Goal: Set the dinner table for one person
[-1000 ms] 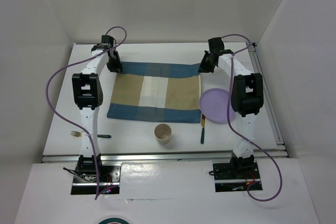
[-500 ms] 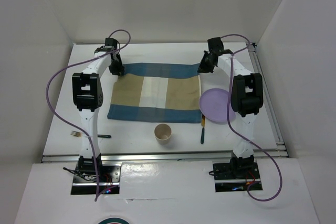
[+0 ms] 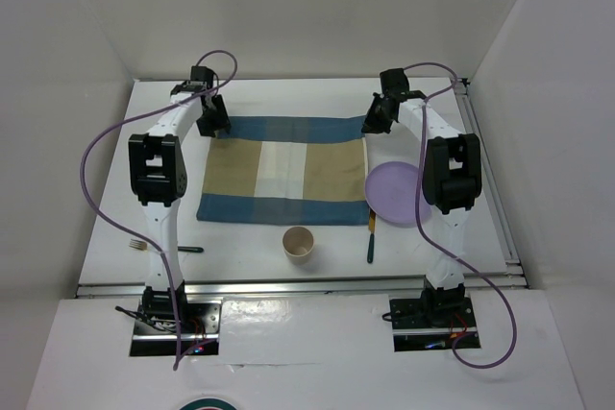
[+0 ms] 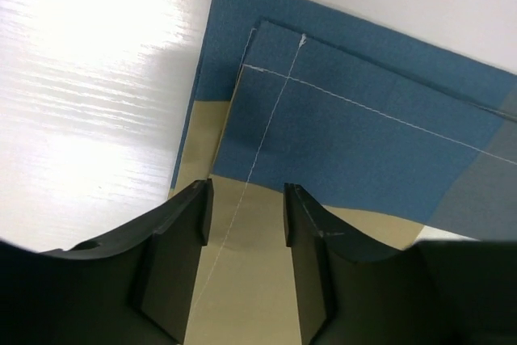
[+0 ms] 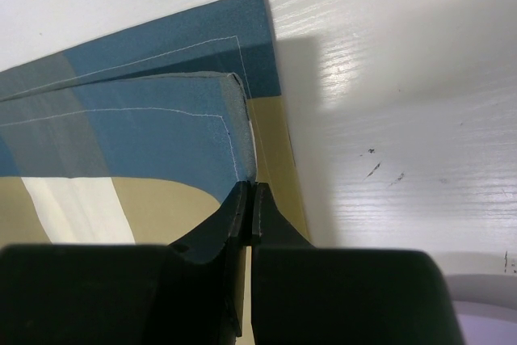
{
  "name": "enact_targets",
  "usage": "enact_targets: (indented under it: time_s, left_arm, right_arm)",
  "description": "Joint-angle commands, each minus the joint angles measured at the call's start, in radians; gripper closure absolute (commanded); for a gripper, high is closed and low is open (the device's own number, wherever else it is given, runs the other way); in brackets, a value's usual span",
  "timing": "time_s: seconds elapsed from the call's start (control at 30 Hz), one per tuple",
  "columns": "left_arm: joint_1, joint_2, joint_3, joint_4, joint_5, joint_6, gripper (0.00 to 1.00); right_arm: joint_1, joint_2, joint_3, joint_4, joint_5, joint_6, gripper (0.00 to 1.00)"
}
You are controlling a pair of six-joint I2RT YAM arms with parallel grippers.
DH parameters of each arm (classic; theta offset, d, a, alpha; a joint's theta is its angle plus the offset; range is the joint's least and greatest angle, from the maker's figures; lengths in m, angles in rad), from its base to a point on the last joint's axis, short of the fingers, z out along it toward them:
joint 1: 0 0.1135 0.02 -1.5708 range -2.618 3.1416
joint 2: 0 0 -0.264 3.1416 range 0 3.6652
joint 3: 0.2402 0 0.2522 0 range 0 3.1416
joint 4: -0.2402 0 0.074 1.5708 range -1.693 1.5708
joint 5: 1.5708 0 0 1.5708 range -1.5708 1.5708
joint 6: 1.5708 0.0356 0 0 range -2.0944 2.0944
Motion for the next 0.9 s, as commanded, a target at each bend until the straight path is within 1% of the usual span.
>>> enact_targets:
  time_s: [0.0, 0.1, 0.27, 0.37, 0.4, 0.43, 0.6, 0.7, 0.73, 0.77, 0.83, 0.87]
  left_arm:
    - [-0.003, -0.043, 0.044, -0.016, -0.018, -0.009, 0.44]
    - [-0.003, -0.006, 0.079, -0.025, -0.030, -0.009, 0.45]
    - [-0.003, 0.045, 0.123, -0.049, -0.052, -0.009, 0.40]
    - [-0.003, 0.077, 0.143, -0.049, -0.041, 0.000, 0.40]
    - [-0.003, 0.092, 0.143, -0.062, -0.041, 0.000, 0.46]
    - [-0.003, 0.092, 0.143, -0.062, -0.041, 0.000, 0.47]
    - [-0.012, 0.103, 0.133, -0.062, -0.041, 0.000, 0.47]
    - [-0.012, 0.103, 0.123, -0.062, -0.052, 0.000, 0.50]
    - [-0.012, 0.103, 0.123, -0.062, -0.052, 0.000, 0.52]
    - [-0.012, 0.103, 0.123, -0.062, -0.052, 0.000, 0.58]
    - [-0.012, 0.091, 0.113, -0.062, -0.052, 0.000, 0.67]
    - [-0.012, 0.079, 0.113, -0.062, -0.061, 0.000, 0.79]
  right_arm:
    - [0.010, -0.023, 0.018, 0.005, 0.005, -0.005, 1.00]
    - [0.010, -0.023, 0.018, 0.014, 0.005, -0.005, 1.00]
    - [0.010, -0.023, 0.009, 0.014, 0.005, -0.005, 1.00]
    - [0.010, -0.023, 0.009, 0.014, 0.005, -0.005, 1.00]
    - [0.010, -0.023, 0.009, 0.014, 0.005, -0.005, 1.00]
    - [0.010, -0.023, 0.009, 0.014, 0.005, -0.005, 1.00]
    - [0.010, -0.023, 0.009, 0.014, 0.005, -0.005, 1.00]
    - [0.010, -0.023, 0.009, 0.005, 0.005, -0.005, 1.00]
    - [0.010, -0.023, 0.009, 0.005, 0.005, -0.005, 1.00]
    - [0.010, -0.023, 0.009, 0.005, 0.005, -0.005, 1.00]
    - [0.010, -0.023, 0.009, 0.005, 0.005, -0.005, 1.00]
    - [0.010, -0.023, 0.009, 0.005, 0.005, -0.005, 1.00]
